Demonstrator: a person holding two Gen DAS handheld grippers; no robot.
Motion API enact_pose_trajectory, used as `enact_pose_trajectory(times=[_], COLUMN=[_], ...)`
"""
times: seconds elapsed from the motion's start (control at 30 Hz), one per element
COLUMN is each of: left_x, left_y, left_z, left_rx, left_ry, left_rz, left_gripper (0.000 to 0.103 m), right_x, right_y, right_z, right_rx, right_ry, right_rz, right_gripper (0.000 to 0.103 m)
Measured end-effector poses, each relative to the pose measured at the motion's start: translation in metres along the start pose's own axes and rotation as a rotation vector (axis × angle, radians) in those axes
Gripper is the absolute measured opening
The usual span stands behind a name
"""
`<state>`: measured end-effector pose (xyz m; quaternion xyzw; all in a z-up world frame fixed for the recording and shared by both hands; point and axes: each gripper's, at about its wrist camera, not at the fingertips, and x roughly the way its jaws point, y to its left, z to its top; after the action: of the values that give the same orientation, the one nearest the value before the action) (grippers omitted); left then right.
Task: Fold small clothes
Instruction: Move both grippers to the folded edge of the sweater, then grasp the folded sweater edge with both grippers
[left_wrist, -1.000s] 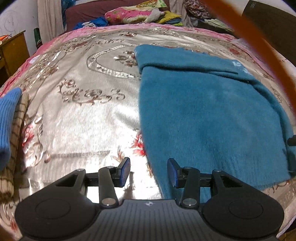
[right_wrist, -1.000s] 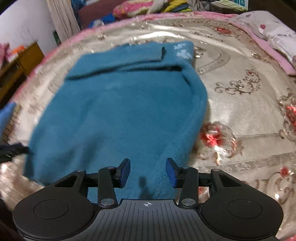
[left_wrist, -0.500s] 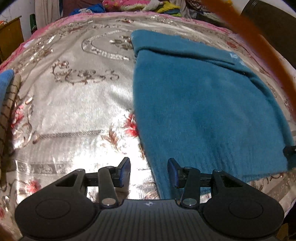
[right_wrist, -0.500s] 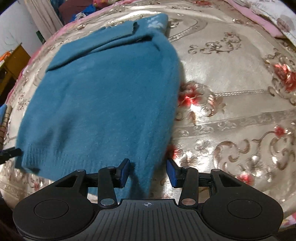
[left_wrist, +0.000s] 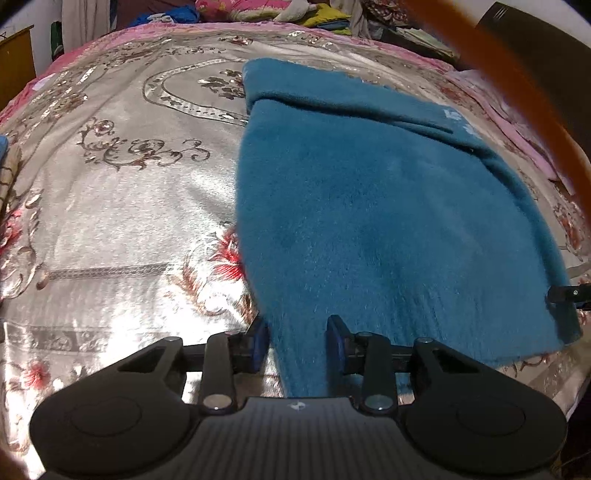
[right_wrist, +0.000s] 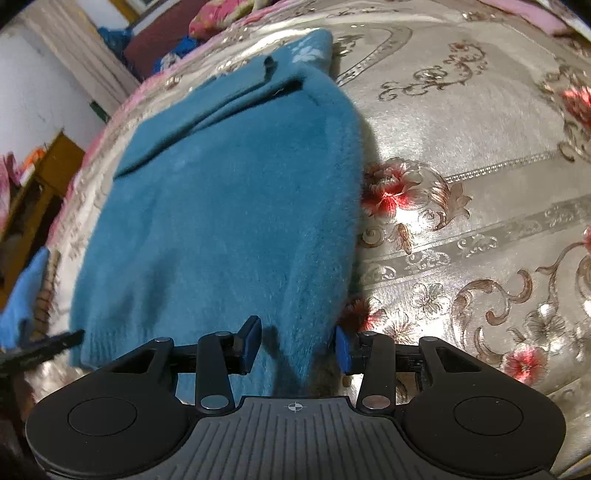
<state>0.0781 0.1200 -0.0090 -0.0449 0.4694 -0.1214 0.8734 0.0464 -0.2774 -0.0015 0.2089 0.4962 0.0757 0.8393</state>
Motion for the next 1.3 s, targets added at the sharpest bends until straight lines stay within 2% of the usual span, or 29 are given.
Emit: enact_pose_trajectory(times=[0.17,0.23,0.33,0.43,0.7,0.83,0.97,1.17,1.3], left_x=[0.004,0.003,0.002,-0.004,-0.016,-0.014,-0.009,0.007,0.032], left_y=[-0.005,-0.005,-0.002,0.008,0.023,0.025,0.029,0.044,0.051], left_z=[0.005,0.006,0.008,0.014,0.049,0.076,0.105,0.160,0.199], left_rx=[0.005,0.012,0.005,-0.059,-0.208,-0.241,-0.263,-0.286,-0.307], left_ry=[0.021,0.023,0.028,0.012,-0.083,-0.140,-0.202,-0.287,-0.327], left_rz=[-0.003,0.002,-0.002,-0.053,-0.212,-0.259,-0.282,-0.275,-0.261], left_gripper=[0.041,0.039,0.020,0.018,0.018,0.017,0.017,0.017,0.017], right_x=[0.004,0.004,0.002,-0.003,-0.014,-0.014,-0.007,0.008,0.025], right_y=[-0.008,-0.008,-0.016,-0.022,-0.023,-0.013,-0.004,0.001,-0.006], right_z=[0.006,0.006,0.006,0.006,0.029,0.056,0.086,0.143,0.184], right_rx=[0.038,0.034,0.071,0.130,0.308,0.328,0.332,0.343,0.370], right_ry=[-0.006,-0.006,-0.006,-0.017,-0.116,-0.186,-0.248,-0.336,-0.388], right_rz=[0.034,0.033,0.059,0.124,0.405,0.487,0.524,0.529,0.510], right_gripper=[0.039,0.025,0.020,0.016,0.014,0.014,0.014,0.014,0.014])
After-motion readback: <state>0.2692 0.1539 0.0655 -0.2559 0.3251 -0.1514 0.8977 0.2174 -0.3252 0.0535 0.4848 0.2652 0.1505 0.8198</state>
